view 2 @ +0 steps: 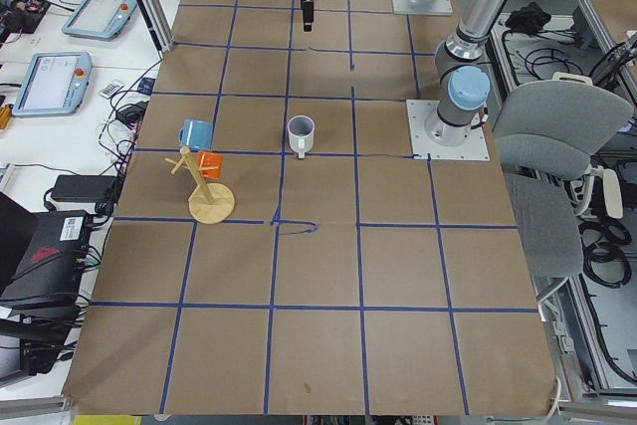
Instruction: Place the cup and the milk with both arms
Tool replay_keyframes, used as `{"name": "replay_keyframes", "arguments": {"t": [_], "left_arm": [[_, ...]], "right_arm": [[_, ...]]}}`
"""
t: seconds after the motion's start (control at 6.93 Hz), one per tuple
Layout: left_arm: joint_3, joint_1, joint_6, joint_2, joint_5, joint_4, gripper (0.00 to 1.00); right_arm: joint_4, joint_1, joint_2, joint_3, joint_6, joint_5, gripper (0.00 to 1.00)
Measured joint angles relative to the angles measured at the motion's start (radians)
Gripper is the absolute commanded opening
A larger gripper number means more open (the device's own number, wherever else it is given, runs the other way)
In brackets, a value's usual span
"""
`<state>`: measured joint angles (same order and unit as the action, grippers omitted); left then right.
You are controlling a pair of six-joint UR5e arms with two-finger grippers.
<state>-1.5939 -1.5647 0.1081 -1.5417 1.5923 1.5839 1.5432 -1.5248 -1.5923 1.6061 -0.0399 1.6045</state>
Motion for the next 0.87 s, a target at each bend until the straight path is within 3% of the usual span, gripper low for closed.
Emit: {"name": "replay_keyframes", "arguments": {"t": [0.87], "left_arm": [[0.021,0.005,-0.038,-0.012,-0.014,0.019,1.0]], "right_arm": [[0.001,0.001,0.0,-0.007,0.0,0.0,1.0]]}}
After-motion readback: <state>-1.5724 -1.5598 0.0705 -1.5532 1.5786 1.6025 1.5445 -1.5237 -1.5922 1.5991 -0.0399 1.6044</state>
